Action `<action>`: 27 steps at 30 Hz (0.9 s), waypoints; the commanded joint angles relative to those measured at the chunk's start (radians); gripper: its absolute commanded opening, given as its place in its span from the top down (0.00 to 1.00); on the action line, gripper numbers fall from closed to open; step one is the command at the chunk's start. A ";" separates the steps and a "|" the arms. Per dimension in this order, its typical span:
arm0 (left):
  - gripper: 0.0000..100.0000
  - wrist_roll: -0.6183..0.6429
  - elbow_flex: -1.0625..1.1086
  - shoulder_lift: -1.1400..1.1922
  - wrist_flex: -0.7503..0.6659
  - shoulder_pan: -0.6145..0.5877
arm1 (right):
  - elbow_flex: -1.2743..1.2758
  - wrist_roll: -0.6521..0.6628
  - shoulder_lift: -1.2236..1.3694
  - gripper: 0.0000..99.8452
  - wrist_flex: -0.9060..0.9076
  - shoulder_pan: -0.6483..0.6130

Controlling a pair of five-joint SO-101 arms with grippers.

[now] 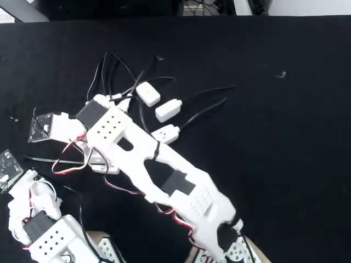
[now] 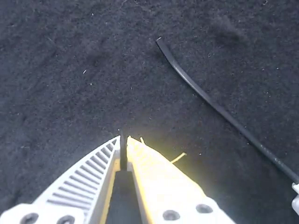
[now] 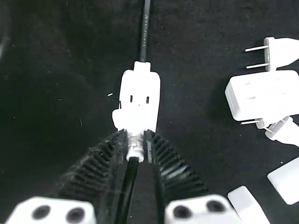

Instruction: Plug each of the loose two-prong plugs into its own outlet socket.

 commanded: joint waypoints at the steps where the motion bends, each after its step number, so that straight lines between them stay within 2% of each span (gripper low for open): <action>1: 0.97 0.003 0.022 -0.011 0.002 -0.008 | -0.053 0.034 -0.007 0.99 0.000 -0.008; 27: 0.97 0.003 0.022 -0.011 0.002 -0.012 | -0.104 0.038 0.064 0.99 -0.038 0.037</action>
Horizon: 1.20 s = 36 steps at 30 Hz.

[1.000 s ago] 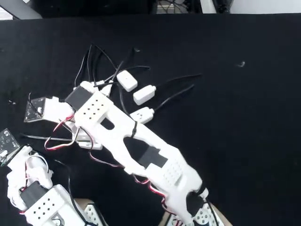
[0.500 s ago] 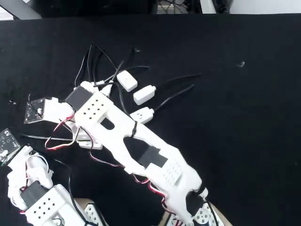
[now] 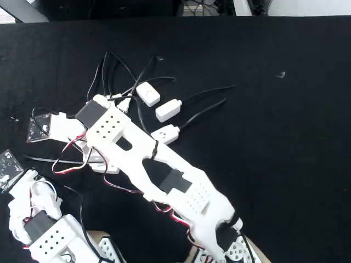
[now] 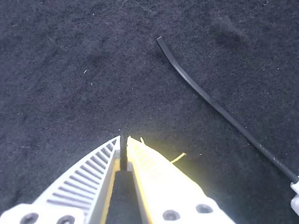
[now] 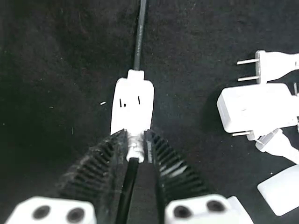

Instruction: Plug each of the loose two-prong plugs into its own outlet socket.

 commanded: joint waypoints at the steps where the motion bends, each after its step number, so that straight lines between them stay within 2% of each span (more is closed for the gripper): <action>1: 0.97 0.005 0.022 -0.011 0.002 -0.010 | -0.056 0.005 0.013 0.99 -0.002 0.035; 9: 0.97 0.005 0.022 -0.011 0.002 -0.010 | -0.240 0.008 0.027 0.99 0.133 0.040; 16: 0.97 0.005 0.022 -0.011 0.002 -0.012 | -0.243 0.002 0.053 0.99 0.140 0.043; 21: 0.97 0.005 0.022 -0.011 0.002 -0.012 | -0.232 -0.014 -0.004 0.99 0.144 0.155; 27: 0.97 0.005 0.022 -0.011 0.002 -0.007 | 0.028 -0.011 -0.170 0.99 0.143 0.247; 31: 0.97 0.005 0.022 -0.011 0.002 -0.005 | 0.295 -0.009 -0.394 0.99 0.114 0.315; 33: 0.97 0.005 0.022 -0.011 0.002 -0.007 | 0.501 -0.011 -0.527 0.99 0.037 0.338; 36: 0.97 0.005 0.022 -0.011 0.002 -0.008 | 0.906 -0.044 -0.743 0.99 -0.216 0.331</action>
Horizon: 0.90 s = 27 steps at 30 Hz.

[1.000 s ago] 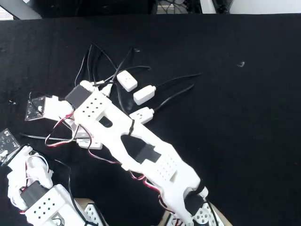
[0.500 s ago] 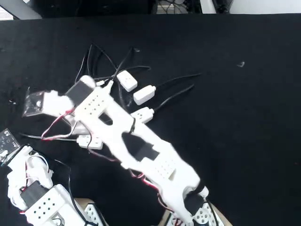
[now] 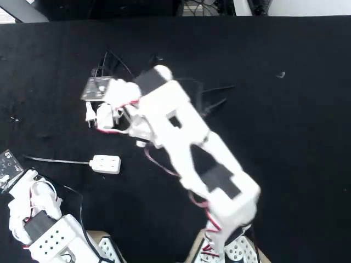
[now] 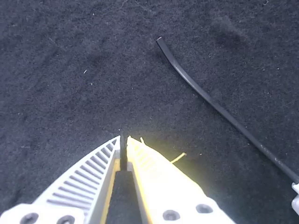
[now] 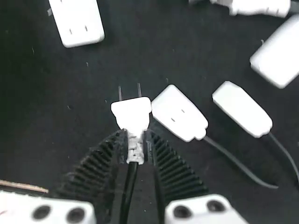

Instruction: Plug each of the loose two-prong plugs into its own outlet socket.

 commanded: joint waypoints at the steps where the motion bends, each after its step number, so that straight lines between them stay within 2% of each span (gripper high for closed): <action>1: 0.97 0.005 0.022 -0.011 0.002 -0.008 | 0.513 -0.057 -0.308 0.99 -0.313 0.002; 3: 0.97 0.005 0.022 -0.011 0.002 -0.008 | 0.742 -0.081 -0.414 0.99 -0.477 -0.015; 5: 0.97 0.005 0.022 -0.011 0.002 -0.008 | 0.881 -0.104 -0.473 0.99 -0.568 -0.040; 13: 0.97 0.005 0.022 -0.011 0.002 -0.012 | 1.127 -0.230 -0.495 0.99 -0.818 -0.086; 15: 0.97 0.005 0.022 -0.011 0.002 -0.012 | 1.138 -0.242 -0.495 0.95 -0.795 -0.089; 18: 0.97 0.005 0.022 -0.011 0.002 -0.012 | 1.115 -0.236 -0.495 0.82 -0.701 -0.086; 20: 0.97 0.005 0.022 -0.011 0.002 -0.012 | 1.101 -0.218 -0.495 0.77 -0.646 -0.084; 24: 0.97 0.005 0.022 -0.011 0.002 -0.012 | 1.096 -0.192 -0.501 0.79 -0.605 -0.084; 27: 0.97 0.005 0.022 -0.011 0.002 -0.012 | 1.109 -0.195 -0.493 0.81 -0.658 -0.084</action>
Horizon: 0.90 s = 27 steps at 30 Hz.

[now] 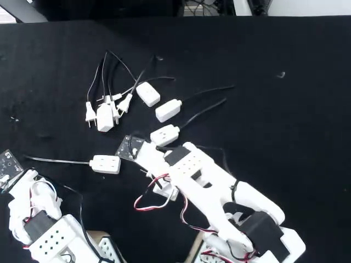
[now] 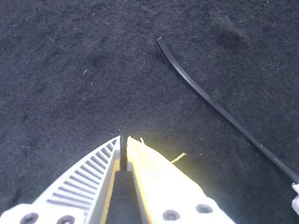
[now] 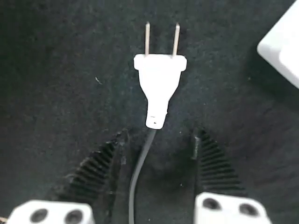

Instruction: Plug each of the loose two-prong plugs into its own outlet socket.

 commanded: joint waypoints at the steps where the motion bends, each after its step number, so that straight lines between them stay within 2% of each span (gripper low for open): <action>1: 0.97 0.003 0.022 -0.011 0.002 -0.012 | -0.016 0.009 -0.039 0.81 -0.058 -0.011; 7: 0.97 0.003 0.022 -0.011 0.002 -0.012 | -0.045 0.015 0.090 0.81 -0.160 -0.009; 12: 0.97 0.003 0.022 -0.011 0.002 -0.012 | -0.165 0.018 0.222 0.81 -0.035 0.031; 17: 0.97 0.003 0.022 -0.011 0.002 -0.013 | -0.130 0.057 0.193 0.81 -0.020 0.081; 19: 0.97 0.003 0.022 -0.011 0.002 -0.012 | -0.114 0.060 0.188 0.85 -0.048 0.083; 22: 0.97 0.003 0.022 -0.011 0.002 -0.012 | -0.116 0.058 0.189 1.00 -0.060 0.081; 25: 0.97 0.003 0.022 -0.011 0.002 -0.012 | -0.120 0.063 0.170 0.99 -0.048 0.087; 27: 0.97 0.002 0.021 -0.011 0.002 -0.005 | -0.165 0.068 0.108 0.99 0.038 0.092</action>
